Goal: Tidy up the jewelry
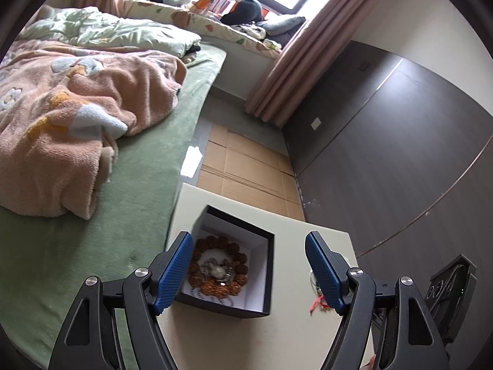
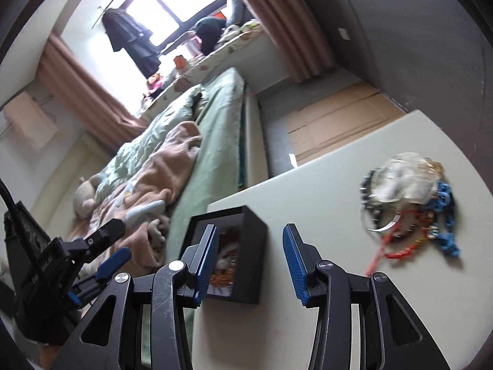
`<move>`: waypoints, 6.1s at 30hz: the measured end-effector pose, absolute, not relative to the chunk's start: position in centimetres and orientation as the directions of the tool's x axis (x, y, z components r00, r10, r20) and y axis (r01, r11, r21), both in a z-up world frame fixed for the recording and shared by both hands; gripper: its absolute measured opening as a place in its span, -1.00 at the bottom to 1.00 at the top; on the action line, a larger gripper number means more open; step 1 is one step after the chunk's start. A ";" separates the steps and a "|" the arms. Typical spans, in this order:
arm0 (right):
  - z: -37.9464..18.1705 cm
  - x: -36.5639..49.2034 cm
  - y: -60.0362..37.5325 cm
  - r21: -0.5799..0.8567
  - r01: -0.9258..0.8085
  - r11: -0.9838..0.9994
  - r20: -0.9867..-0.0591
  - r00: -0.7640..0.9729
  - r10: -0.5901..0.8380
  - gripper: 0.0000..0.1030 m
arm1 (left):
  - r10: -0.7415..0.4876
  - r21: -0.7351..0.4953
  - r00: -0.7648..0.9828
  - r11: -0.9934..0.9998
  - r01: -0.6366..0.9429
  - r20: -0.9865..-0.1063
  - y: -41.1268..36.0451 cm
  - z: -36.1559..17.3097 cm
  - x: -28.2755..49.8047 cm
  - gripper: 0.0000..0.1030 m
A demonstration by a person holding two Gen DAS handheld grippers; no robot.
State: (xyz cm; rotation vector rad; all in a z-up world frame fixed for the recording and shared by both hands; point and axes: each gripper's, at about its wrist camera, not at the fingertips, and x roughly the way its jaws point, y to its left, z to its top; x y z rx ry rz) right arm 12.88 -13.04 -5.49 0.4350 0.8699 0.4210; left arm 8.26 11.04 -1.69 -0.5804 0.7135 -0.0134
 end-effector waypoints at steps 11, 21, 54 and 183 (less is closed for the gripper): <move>-5.9 12.7 -20.2 0.532 0.037 0.846 -0.691 0.596 0.408 0.38 | -0.236 -0.494 0.739 0.857 -0.148 -0.631 7.2 -2.4 9.4 0.47; -7.5 13.5 -24.8 0.554 0.192 0.810 -0.737 0.566 0.369 0.38 | -0.278 -0.441 0.702 0.896 -0.057 -0.656 2.0 -3.4 10.9 0.47; -12.7 16.8 -32.5 0.715 0.443 0.541 -0.696 0.518 0.496 -0.04 | -0.368 -0.281 0.527 0.929 0.240 -0.766 -11.8 -11.6 18.3 -0.64; -6.3 14.9 -7.9 0.638 -0.310 0.705 -0.534 0.482 0.695 -0.61 | -0.247 -0.548 0.699 0.800 -0.243 -0.671 14.6 -3.8 10.8 0.54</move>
